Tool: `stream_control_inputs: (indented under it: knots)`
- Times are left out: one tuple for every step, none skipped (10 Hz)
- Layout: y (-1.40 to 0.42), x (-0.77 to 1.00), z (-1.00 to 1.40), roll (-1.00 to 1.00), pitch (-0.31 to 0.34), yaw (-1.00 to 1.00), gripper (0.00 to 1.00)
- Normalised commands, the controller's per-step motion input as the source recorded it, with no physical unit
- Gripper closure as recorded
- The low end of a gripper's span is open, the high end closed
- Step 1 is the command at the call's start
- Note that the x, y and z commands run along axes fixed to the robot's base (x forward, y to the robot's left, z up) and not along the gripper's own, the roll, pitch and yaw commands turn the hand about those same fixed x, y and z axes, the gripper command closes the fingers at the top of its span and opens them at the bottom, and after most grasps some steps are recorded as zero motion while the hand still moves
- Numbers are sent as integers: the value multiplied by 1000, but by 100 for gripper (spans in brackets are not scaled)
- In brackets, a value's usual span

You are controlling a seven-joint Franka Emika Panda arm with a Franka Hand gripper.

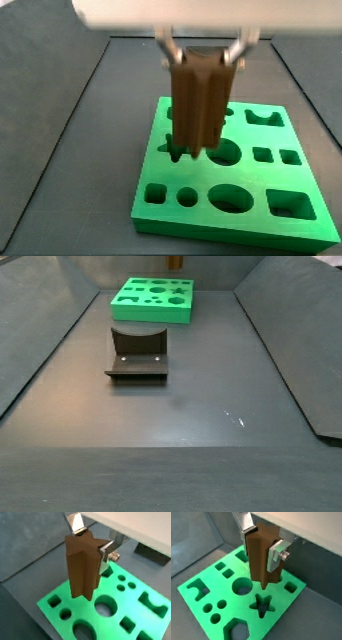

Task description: Insert the star object.

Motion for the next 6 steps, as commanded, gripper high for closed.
stream_control_inputs:
  knots:
    - [466, -291, -1000, 33, 0, -80, 100]
    - [546, -417, -989, 51, 0, -37, 100]
    - [337, -234, -703, 0, 0, 0, 100]
    - [46, -106, -129, 0, 0, 0, 100]
    - [0, 0, -26, 16, 19, 0, 100]
    - [-20, 349, -346, 76, 113, 0, 100]
